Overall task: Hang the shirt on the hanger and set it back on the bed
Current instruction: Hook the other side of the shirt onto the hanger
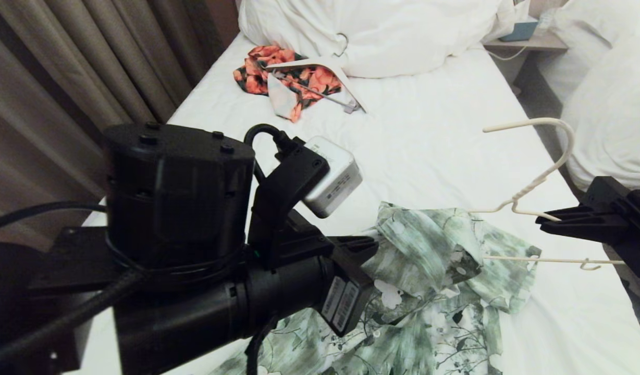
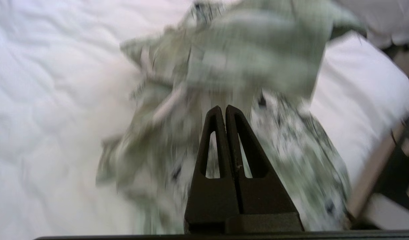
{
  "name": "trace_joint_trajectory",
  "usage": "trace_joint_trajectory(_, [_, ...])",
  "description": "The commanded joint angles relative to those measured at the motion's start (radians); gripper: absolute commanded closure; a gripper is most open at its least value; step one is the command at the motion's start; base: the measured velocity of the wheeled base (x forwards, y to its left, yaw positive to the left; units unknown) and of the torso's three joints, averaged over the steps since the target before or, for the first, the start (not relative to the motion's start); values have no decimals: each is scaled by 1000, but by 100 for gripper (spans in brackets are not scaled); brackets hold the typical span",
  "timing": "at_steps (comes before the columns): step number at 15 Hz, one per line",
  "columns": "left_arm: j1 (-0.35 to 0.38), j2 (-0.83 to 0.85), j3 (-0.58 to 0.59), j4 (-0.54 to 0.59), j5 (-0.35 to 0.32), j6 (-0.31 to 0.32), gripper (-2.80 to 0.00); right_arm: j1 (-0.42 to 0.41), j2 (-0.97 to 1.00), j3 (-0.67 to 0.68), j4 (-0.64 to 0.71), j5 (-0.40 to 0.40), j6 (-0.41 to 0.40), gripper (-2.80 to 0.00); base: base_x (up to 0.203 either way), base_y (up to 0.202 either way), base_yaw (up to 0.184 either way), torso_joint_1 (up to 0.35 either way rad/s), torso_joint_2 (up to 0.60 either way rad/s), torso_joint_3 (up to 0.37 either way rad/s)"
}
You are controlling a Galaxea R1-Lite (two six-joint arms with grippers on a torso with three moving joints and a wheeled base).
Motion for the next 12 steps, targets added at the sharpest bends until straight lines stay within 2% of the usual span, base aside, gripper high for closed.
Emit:
trace_joint_trajectory(1, [15,90,32,-158,-7,11,0,0,-1,-26,21,9,-5,0,0,0,0,0,0,0])
trace_joint_trajectory(2, [17,117,46,-235,-14,15,0,1,-2,-36,32,9,-5,0,0,0,0,0,0,0])
trace_joint_trajectory(3, [18,141,62,-310,-25,21,-280,2,0,-41,33,9,-6,0,0,0,0,0,0,0])
trace_joint_trajectory(9, [48,251,67,-562,-130,107,-280,12,20,-39,32,9,-6,0,0,0,0,0,0,0])
trace_joint_trajectory(12, [44,249,49,-565,-146,109,-280,14,20,-38,32,9,-6,0,0,0,0,0,0,0])
